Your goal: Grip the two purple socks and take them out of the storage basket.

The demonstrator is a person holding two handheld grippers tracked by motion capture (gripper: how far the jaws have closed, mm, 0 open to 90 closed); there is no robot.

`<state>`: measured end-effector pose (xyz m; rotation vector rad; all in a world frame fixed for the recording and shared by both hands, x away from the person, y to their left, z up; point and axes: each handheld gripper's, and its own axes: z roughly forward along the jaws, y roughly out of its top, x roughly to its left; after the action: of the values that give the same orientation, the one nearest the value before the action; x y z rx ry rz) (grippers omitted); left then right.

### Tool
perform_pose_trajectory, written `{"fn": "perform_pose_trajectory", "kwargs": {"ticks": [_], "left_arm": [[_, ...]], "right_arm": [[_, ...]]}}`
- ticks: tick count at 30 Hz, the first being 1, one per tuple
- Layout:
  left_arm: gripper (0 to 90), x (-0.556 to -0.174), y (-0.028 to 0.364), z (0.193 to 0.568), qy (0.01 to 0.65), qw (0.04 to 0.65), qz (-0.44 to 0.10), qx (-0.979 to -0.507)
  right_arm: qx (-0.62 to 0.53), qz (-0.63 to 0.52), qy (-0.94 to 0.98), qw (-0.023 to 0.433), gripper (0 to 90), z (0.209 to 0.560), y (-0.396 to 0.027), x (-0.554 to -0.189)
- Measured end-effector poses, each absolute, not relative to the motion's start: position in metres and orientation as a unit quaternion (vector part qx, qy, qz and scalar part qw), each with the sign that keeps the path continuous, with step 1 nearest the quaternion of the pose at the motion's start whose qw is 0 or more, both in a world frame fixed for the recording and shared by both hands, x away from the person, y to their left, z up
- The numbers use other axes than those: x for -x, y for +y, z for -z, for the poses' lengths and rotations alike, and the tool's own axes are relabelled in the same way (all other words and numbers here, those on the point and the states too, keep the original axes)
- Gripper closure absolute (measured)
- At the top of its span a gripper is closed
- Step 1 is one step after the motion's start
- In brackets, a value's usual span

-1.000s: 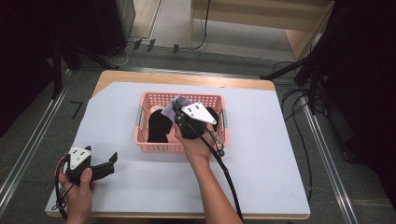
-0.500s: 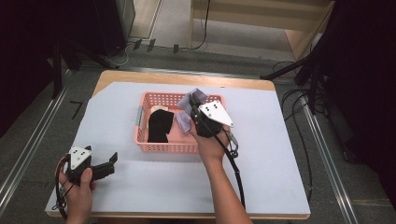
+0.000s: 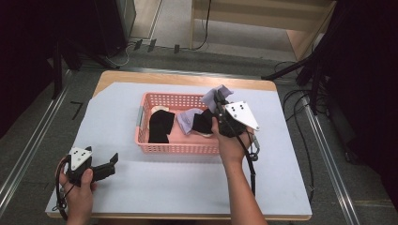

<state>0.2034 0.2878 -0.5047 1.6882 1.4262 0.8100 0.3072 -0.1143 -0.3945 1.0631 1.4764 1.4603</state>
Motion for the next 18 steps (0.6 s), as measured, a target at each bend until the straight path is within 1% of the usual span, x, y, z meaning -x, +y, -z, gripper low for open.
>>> {"fn": "perform_pose_trajectory", "kwargs": {"ticks": [7, 8, 10, 12, 18], "left_arm": [[5.6, -0.203, 0.288, 0.505, 0.559, 0.382, -0.32, -0.662], [5.6, -0.203, 0.288, 0.505, 0.559, 0.382, -0.321, -0.663], [5.6, -0.203, 0.287, 0.505, 0.559, 0.384, -0.322, -0.66], [5.6, -0.203, 0.287, 0.505, 0.559, 0.384, -0.322, -0.66], [5.6, -0.203, 0.288, 0.505, 0.559, 0.386, -0.321, -0.66]], "right_arm": [[-0.442, -0.564, 0.563, 0.411, 88.8, 0.394, -0.147, -0.303], [-0.449, -0.558, 0.559, 0.417, 88.8, 0.396, -0.156, -0.302], [-0.454, -0.556, 0.556, 0.42, 88.8, 0.397, -0.161, -0.301], [-0.469, -0.546, 0.549, 0.424, 88.8, 0.404, -0.175, -0.3], [-0.489, -0.525, 0.549, 0.429, 88.8, 0.42, -0.194, -0.298]]}}
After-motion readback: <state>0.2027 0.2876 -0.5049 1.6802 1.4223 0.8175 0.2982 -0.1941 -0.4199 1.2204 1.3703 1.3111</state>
